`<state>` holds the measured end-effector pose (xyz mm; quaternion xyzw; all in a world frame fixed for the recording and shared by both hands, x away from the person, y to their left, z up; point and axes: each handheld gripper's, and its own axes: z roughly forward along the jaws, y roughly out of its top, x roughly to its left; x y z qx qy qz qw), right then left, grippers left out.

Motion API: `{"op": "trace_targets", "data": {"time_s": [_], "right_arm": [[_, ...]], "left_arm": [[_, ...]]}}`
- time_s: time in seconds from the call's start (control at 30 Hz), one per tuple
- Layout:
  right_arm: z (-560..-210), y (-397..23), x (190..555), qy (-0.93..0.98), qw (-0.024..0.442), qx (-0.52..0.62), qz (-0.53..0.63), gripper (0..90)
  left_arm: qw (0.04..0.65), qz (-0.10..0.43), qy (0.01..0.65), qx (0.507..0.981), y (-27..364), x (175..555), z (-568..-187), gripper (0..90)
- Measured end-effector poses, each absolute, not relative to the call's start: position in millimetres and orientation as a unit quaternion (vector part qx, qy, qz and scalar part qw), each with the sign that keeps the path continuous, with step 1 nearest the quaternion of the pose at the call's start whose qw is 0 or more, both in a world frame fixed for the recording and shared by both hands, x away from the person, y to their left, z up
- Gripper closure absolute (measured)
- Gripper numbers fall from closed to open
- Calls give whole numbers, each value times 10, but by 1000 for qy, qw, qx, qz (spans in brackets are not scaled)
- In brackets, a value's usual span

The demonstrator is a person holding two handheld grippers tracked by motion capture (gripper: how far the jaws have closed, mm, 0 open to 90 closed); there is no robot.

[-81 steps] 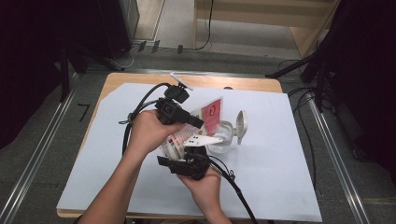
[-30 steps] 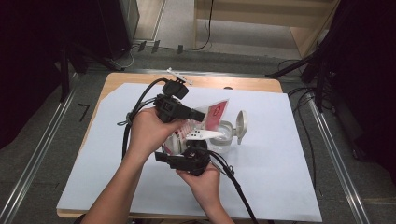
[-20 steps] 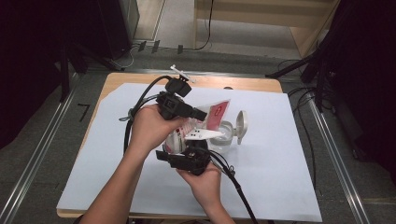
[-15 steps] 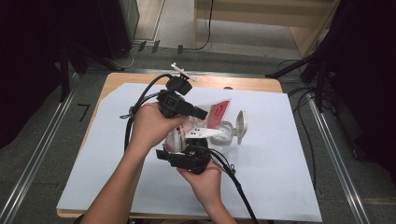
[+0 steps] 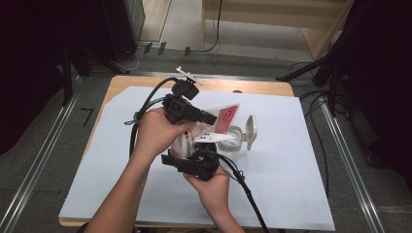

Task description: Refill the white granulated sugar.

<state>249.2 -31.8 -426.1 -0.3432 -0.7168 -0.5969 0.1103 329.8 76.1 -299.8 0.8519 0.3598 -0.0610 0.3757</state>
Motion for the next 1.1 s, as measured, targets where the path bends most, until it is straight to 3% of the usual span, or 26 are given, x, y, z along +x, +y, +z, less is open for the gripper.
{"op": "trace_targets", "data": {"time_s": [0.37,0.67,0.9,0.97,1.1], "right_arm": [[-4274,-341,2481,-709,115,-344,-605,628],[-4267,-334,2440,-734,74,-337,-585,627],[-4231,-297,2415,-754,35,-321,-572,584],[-4222,-289,2405,-759,21,-321,-566,631],[-4216,-301,2406,-754,22,-329,-569,637]], "left_arm": [[372,-56,362,853,806,3254,-2958,763],[360,-47,361,859,797,3262,-2977,863],[368,-44,369,852,782,3279,-2985,873],[369,-43,368,852,779,3277,-2985,872],[373,-35,363,853,748,3259,-2973,868]]}}
